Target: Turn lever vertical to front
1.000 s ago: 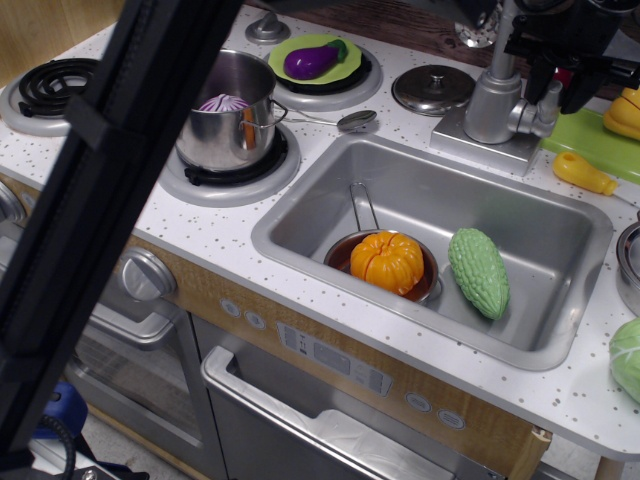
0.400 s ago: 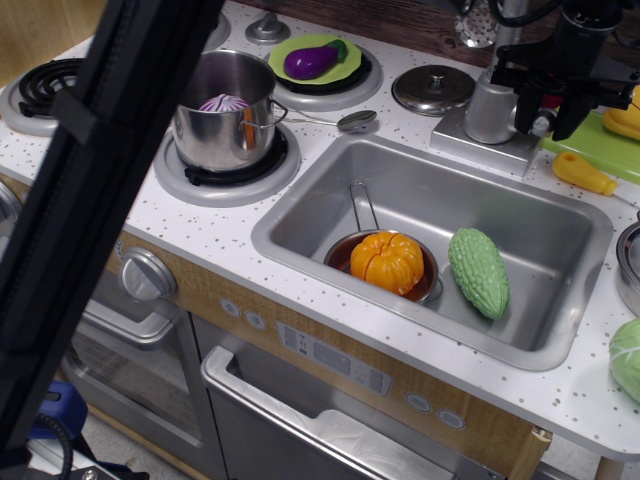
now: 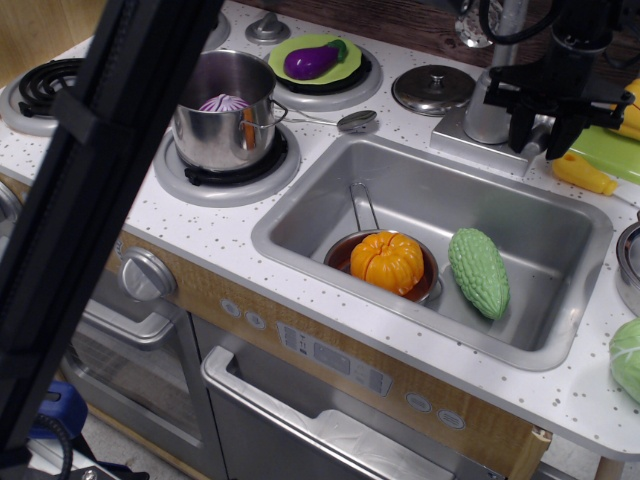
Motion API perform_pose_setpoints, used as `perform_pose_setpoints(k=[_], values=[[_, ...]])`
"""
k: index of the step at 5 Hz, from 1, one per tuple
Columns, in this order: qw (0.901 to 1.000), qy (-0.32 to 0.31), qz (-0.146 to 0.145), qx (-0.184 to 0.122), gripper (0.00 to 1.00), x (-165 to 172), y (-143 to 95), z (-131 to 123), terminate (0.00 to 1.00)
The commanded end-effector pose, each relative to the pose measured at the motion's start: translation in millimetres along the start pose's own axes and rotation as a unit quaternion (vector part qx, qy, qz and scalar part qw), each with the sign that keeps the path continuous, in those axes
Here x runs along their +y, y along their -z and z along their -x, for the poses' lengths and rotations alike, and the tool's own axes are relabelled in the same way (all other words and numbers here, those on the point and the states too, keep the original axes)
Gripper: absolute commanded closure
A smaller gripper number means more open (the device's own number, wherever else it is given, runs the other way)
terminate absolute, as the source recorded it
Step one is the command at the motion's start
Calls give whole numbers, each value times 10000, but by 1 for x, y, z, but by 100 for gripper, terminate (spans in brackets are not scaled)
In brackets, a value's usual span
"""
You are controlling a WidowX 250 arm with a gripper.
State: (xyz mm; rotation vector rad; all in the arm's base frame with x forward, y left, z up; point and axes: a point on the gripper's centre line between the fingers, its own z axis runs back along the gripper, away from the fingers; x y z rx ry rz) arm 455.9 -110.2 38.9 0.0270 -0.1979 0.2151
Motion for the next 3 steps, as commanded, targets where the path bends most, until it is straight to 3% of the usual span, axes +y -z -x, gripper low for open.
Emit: perform_pose_setpoints(k=[1, 2, 3], values=[[9999, 102, 131, -20, 100, -9, 6, 7, 0], [9996, 277, 9, 8, 0, -6, -5, 2, 0], [9975, 506, -481, -47, 0, 3, -29, -2, 100]])
